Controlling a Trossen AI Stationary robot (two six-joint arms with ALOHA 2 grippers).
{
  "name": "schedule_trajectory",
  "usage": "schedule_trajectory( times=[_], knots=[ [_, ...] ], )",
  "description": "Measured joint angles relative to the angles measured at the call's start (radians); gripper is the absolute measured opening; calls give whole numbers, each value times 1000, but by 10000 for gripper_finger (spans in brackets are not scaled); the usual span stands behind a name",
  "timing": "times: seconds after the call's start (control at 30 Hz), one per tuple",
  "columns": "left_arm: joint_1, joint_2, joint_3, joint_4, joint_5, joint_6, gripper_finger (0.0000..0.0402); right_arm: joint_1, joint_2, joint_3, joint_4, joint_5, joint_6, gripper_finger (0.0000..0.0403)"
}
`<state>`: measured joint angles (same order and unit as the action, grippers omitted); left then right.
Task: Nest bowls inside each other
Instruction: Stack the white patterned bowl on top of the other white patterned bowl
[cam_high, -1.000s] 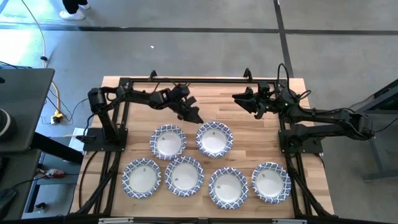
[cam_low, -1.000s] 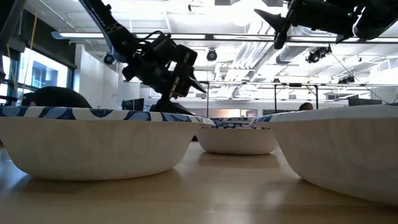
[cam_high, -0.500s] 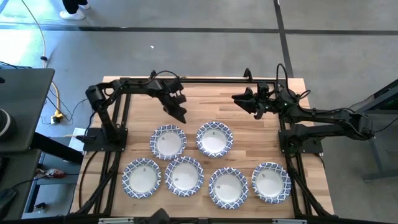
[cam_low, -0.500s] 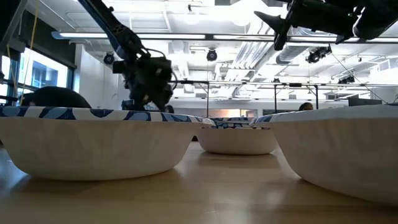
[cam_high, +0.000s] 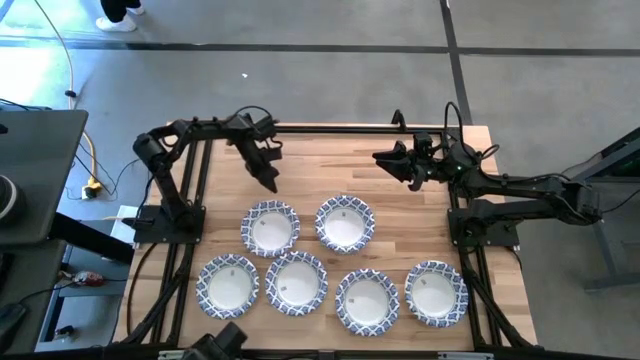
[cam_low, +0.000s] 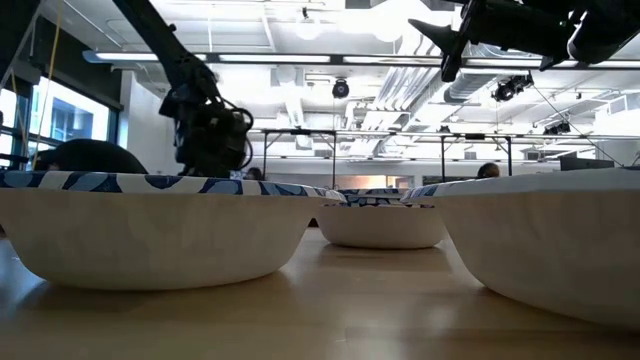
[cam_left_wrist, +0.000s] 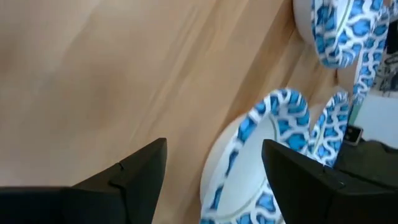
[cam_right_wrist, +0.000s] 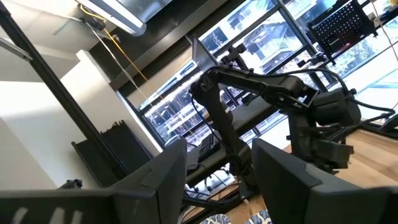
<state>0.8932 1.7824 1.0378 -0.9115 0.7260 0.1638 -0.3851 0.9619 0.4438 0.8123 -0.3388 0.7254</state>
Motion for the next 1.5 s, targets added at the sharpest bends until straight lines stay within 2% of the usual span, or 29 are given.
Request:
schedule_trajectory(
  times=[0.23, 0.43, 0.63, 0.93, 1.07, 1.5],
  knots=[
    [25, 0, 0, -122, 50, 99, 252, 0, 0, 0, 0, 4, -11, 172],
    [5, 0, -4, -132, 49, 113, 252, 0, 0, 0, 0, 5, -19, 172],
    [-43, 0, -28, -125, -6, 109, 252, 0, 0, 0, 0, 5, -19, 172],
    [-123, 0, -42, -31, -84, 36, 249, 0, 0, 0, 0, 5, -26, 172],
    [-131, 0, -42, -13, -84, 13, 222, 0, 0, 0, 0, 4, -22, 172],
    [-130, 0, -42, -14, -84, 5, 82, 0, 0, 0, 0, -6, -19, 172]
  ],
)
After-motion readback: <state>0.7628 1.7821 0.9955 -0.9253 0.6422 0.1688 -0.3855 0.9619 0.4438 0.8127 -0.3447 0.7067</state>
